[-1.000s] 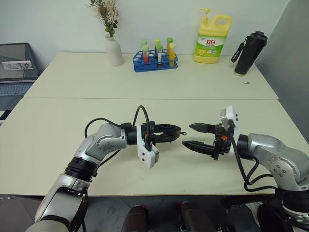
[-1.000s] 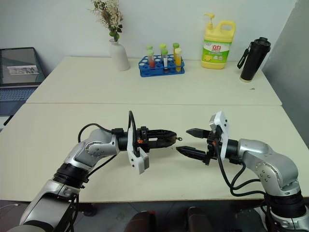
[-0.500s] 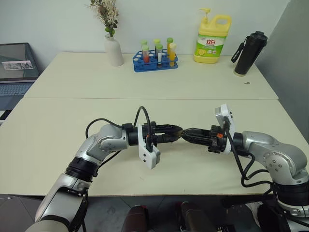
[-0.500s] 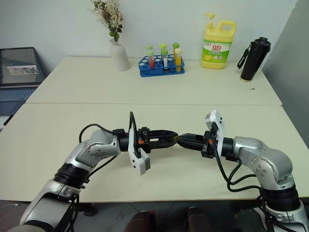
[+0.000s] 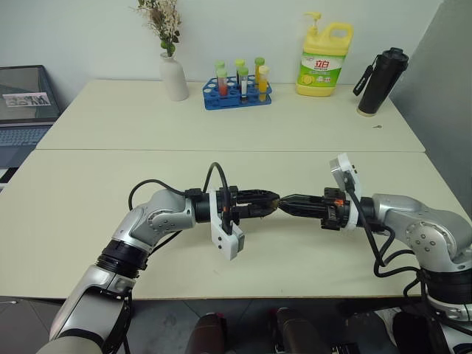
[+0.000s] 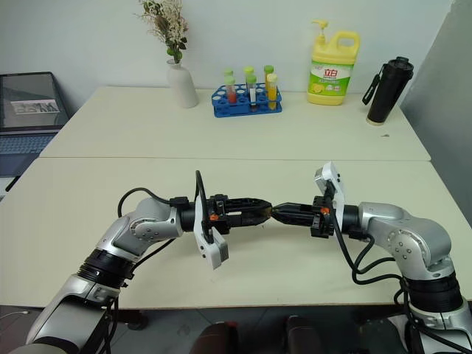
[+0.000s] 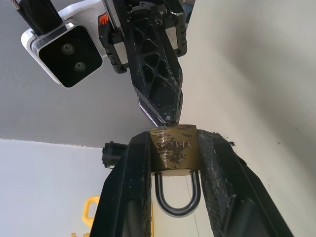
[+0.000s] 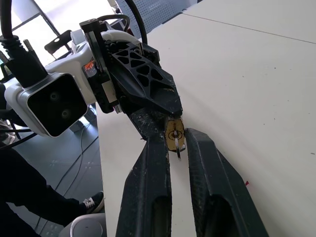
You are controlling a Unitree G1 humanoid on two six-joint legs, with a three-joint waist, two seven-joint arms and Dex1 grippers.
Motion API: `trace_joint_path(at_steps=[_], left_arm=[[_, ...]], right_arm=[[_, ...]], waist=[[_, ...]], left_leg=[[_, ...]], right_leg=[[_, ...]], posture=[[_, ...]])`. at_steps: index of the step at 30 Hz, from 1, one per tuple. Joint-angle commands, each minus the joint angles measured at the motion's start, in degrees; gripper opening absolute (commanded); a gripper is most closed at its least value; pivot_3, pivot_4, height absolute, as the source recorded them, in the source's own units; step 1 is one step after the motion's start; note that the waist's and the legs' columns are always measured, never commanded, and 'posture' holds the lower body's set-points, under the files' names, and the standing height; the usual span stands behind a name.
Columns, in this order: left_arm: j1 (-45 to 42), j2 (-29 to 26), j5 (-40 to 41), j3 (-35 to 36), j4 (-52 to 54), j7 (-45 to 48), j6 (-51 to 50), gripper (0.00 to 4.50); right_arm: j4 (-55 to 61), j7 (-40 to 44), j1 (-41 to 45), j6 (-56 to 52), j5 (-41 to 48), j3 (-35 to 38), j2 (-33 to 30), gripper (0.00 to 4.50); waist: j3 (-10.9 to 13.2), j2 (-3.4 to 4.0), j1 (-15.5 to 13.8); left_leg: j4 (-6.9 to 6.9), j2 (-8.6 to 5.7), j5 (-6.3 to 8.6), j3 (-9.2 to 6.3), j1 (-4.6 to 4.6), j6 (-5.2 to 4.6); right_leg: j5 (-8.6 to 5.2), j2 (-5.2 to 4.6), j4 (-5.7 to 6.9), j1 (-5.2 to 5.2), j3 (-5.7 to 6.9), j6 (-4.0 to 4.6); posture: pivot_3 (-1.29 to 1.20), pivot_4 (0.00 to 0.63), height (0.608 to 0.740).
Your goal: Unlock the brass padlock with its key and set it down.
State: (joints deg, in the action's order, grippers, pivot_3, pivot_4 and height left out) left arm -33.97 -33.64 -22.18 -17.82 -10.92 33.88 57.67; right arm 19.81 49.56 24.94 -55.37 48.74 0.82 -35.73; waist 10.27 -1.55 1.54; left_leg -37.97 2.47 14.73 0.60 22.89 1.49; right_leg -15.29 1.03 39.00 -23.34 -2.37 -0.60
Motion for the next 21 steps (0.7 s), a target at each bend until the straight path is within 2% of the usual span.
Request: trace_joint_path(at_steps=[1,3,6,21], left_arm=[[0.27,-0.58,0.53,0.41,1.79,-0.88,-0.63,0.97],[0.4,-0.59,0.58,0.39,2.0,-0.89,-0.81,0.97],[0.56,-0.66,0.7,0.28,2.41,-0.84,-1.22,0.97],[0.77,-1.03,0.37,0.34,2.96,-0.91,-1.38,0.97]], right_arm=[[0.96,2.88,0.49,1.71,1.03,0.54,-0.68,0.13],[0.38,1.89,0.31,2.69,-0.76,0.21,-0.27,0.89],[0.58,1.54,-0.06,1.84,-0.85,-0.04,-0.9,1.78],[-1.12,1.0,0.01,0.02,1.3,1.18,0.32,1.81]], waist=[[0.0,0.0,0.0],[0.0,0.0,0.0],[0.0,0.0,0.0],[0.0,0.0,0.0]], left_leg=[[0.0,0.0,0.0,0.0,0.0,0.0],[0.0,0.0,0.0,0.0,0.0,0.0],[0.0,0.01,0.0,0.0,0.0,0.0],[0.0,0.01,0.0,-0.01,0.0,0.0]], right_leg=[[0.0,0.0,0.0,0.0,0.0,0.0],[0.0,0.0,0.0,0.0,0.0,0.0],[0.0,0.0,0.0,0.0,0.01,0.0],[0.01,-0.01,0.0,0.0,0.01,0.01]], posture=[[0.0,0.15,0.74],[0.0,0.15,0.74],[0.0,0.15,0.74],[0.0,0.15,0.74]])
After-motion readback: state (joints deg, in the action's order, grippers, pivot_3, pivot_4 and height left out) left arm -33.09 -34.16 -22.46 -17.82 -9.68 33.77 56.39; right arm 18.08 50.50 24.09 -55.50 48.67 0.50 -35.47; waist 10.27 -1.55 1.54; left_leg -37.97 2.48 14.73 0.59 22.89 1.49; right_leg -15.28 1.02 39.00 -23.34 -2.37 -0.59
